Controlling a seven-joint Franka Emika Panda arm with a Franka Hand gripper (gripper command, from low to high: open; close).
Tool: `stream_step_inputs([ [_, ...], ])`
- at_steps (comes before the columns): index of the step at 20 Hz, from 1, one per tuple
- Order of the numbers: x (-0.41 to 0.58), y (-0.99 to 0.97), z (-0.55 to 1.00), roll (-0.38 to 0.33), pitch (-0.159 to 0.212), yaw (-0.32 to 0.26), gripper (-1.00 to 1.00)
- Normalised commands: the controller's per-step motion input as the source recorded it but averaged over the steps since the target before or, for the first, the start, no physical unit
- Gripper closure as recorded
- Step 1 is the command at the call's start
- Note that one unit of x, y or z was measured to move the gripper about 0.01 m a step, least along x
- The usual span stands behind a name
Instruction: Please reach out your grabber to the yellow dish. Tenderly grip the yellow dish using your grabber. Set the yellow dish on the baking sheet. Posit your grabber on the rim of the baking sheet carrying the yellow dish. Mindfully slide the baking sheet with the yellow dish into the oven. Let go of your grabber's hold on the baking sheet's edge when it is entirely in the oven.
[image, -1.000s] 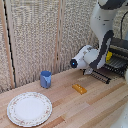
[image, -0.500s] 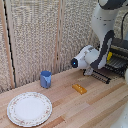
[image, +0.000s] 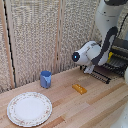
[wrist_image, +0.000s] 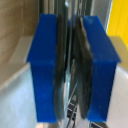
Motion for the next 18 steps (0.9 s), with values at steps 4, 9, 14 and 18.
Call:
stream_step_inputs([
  [4, 0.232, -0.33, 0.69, 0.167, 0.000, -0.082, 1.00],
  [9, 0.165, -0.70, 0.72, 0.122, 0.062, -0.051, 1.00],
  [14, 0.088, -0.99, 0.58, 0.058, 0.057, -0.003, 1.00],
  [18, 0.101, -1.00, 0.39, 0.007, 0.004, 0.000, 1.00],
])
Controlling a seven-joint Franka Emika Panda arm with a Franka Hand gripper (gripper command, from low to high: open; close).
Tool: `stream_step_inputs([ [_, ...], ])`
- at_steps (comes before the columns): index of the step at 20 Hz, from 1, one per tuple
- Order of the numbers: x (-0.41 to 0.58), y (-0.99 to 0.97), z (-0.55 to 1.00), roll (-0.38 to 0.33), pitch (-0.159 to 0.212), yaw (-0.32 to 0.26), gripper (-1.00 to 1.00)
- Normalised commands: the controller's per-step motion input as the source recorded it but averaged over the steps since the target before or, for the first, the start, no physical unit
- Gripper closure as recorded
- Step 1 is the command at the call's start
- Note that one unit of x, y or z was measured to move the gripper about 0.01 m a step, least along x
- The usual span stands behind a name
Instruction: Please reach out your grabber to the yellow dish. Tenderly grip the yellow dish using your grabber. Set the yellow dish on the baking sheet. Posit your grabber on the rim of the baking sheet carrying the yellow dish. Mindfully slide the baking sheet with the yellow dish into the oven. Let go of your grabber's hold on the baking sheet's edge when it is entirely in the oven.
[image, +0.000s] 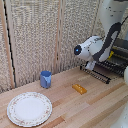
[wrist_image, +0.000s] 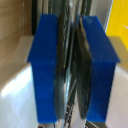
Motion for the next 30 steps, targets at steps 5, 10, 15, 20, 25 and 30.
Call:
stream_step_inputs([
  [5, 0.085, -1.00, 0.36, 0.000, 0.000, 0.000, 1.00],
  [10, 0.091, -1.00, 0.33, -0.004, -0.006, 0.000, 1.00],
  [15, 0.030, -1.00, 0.33, -0.026, -0.033, 0.000, 1.00],
  [20, 0.005, -0.93, 0.24, -0.024, -0.043, 0.038, 1.00],
  [25, -0.014, -0.75, 0.17, 0.000, -0.074, 0.098, 1.00],
  [30, -0.134, 0.00, 0.17, 0.101, -0.087, -0.017, -1.00],
])
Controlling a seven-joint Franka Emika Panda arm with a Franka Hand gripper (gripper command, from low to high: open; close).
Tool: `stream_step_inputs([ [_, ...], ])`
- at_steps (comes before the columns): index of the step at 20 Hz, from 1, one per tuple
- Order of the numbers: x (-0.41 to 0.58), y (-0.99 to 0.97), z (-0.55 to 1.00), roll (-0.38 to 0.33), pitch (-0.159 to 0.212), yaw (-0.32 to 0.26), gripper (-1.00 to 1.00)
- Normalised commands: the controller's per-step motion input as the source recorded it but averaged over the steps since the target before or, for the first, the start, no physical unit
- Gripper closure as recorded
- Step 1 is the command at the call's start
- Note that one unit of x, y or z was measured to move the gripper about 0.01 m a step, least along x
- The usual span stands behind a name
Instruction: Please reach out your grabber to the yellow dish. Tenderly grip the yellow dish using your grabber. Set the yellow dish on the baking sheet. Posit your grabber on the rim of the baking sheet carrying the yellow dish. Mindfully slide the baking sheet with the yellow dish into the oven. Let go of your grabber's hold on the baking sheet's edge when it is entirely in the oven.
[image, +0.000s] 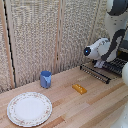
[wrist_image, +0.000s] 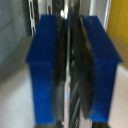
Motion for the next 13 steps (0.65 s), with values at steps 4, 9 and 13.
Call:
stream_step_inputs([
  [4, -0.060, 0.16, 0.41, 0.216, -0.091, -0.107, -1.00],
  [9, -0.084, 0.23, 0.48, 0.224, -0.023, -0.127, -1.00],
  [13, -0.099, 0.28, 0.44, 0.241, -0.008, -0.145, -1.00],
])
